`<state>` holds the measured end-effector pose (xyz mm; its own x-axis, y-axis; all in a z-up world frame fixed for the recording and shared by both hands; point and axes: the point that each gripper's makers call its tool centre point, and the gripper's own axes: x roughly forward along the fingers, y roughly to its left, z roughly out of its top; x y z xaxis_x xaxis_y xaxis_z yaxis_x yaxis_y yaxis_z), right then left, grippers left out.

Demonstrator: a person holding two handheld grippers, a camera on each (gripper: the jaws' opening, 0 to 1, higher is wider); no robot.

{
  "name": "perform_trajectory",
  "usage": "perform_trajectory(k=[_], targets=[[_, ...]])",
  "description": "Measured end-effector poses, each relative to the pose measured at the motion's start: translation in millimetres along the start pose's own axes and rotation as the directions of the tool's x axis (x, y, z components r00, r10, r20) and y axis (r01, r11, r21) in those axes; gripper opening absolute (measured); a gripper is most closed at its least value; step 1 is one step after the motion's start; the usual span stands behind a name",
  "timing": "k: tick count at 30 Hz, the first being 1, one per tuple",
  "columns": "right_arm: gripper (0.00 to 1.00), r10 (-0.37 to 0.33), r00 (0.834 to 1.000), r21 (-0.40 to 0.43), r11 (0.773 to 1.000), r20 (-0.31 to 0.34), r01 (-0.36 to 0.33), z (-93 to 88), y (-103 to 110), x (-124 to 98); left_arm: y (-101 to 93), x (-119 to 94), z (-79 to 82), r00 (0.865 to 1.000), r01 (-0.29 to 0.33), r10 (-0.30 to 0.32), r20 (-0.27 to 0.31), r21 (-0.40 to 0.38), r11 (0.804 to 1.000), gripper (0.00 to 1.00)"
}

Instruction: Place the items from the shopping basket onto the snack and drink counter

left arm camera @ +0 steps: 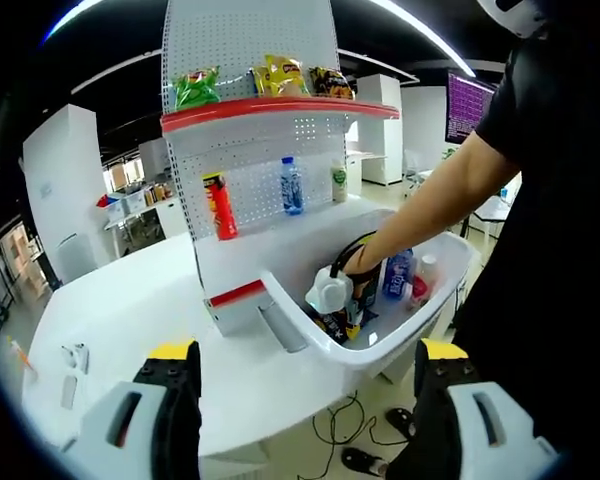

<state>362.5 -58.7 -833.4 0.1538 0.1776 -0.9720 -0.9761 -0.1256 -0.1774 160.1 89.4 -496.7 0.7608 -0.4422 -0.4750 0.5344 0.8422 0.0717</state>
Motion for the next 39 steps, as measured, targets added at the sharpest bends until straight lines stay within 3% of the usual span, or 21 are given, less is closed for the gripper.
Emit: perform_trajectory(k=[6,17,22,31,36,39], targets=[[0.74,-0.010,1.000,-0.015,1.000,0.003,0.010,-0.4,-1,4,-3.7,-1,4.2,1.000,0.006,-0.006,0.007,0.014,1.000,0.88],[0.74,0.001,1.000,-0.011,1.000,0.009,-0.001,-1.7,-1,7,-2.9,-3,-1.7,1.000,-0.001,0.001,-0.007,0.015,1.000,0.88],[0.65,0.043,0.999,0.009,0.999,0.011,-0.043,-2.9,7,10,-2.1,-2,-3.8,1.000,0.000,0.001,-0.013,0.018,1.000,0.88],[0.64,0.055,0.998,0.017,0.998,0.017,-0.055,-3.4,7,13,-11.9,-4,5.9,0.998,0.045,-0.045,0.042,0.005,0.999,0.88],[0.61,0.050,0.998,0.019,0.999,0.022,-0.051,-3.0,8,12,-8.8,-4,2.6,0.999,0.037,-0.038,0.025,0.017,0.999,0.88],[0.54,0.039,0.999,0.008,0.999,0.035,-0.039,-1.3,10,8,-10.5,-4,3.7,0.999,0.040,-0.041,0.026,0.021,0.999,0.88]])
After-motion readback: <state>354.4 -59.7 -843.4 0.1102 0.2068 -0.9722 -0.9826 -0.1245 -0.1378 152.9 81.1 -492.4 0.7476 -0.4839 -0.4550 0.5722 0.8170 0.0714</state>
